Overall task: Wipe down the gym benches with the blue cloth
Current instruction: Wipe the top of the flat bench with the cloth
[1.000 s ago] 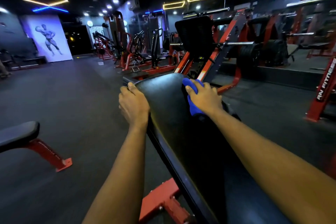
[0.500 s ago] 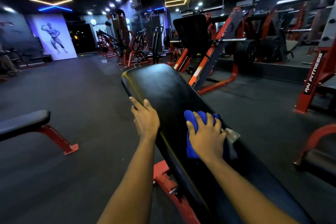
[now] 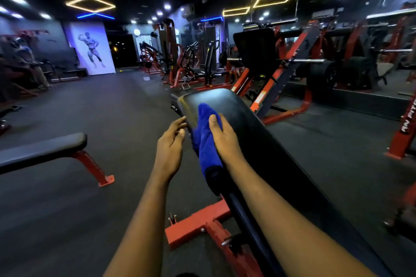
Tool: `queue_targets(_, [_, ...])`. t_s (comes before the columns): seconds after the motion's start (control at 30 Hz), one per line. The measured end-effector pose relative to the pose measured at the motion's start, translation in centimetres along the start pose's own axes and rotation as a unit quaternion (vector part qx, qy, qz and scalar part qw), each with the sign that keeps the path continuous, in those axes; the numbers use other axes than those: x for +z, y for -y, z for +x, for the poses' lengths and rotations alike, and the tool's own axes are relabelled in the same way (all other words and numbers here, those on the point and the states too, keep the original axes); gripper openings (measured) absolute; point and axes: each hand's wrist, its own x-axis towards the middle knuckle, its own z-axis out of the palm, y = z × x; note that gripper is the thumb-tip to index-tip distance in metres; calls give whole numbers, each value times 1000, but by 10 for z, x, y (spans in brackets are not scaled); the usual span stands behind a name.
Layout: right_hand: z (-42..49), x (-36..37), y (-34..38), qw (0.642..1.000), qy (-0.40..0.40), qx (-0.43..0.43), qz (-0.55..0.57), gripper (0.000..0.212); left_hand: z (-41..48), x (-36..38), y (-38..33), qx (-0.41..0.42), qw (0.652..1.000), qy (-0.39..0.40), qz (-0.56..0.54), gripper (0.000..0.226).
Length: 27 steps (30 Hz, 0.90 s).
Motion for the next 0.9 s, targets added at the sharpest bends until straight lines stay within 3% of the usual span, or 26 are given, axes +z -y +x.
queue_targets(0.13, [23, 66, -8, 992, 64, 80, 68, 14, 21, -46, 37, -60, 993, 99, -7, 33])
queue_targets(0.2, [32, 98, -15, 990, 47, 104, 85, 18, 34, -70, 54, -74, 991, 112, 20, 16])
queue_targets(0.3, [41, 123, -19, 985, 69, 135, 78, 22, 45, -96, 59, -79, 989, 107, 69, 21])
queue_targets(0.4, [51, 131, 4, 980, 77, 155, 98, 30, 62, -116, 40, -81, 983, 115, 114, 21])
queue_targets(0.57, [106, 121, 60, 977, 72, 198, 31, 33, 130, -154, -31, -97, 976, 117, 153, 27])
queue_targets(0.7, [164, 114, 117, 964, 85, 253, 4, 33, 197, -183, -87, -153, 963, 149, 165, 24])
queue_targets(0.8, [190, 107, 149, 972, 112, 207, -14, 16, 230, -194, -108, -157, 961, 162, 158, 16])
queue_targets(0.9, [204, 100, 167, 970, 199, 136, -27, 43, 254, -201, -124, -156, 955, 198, 158, 10])
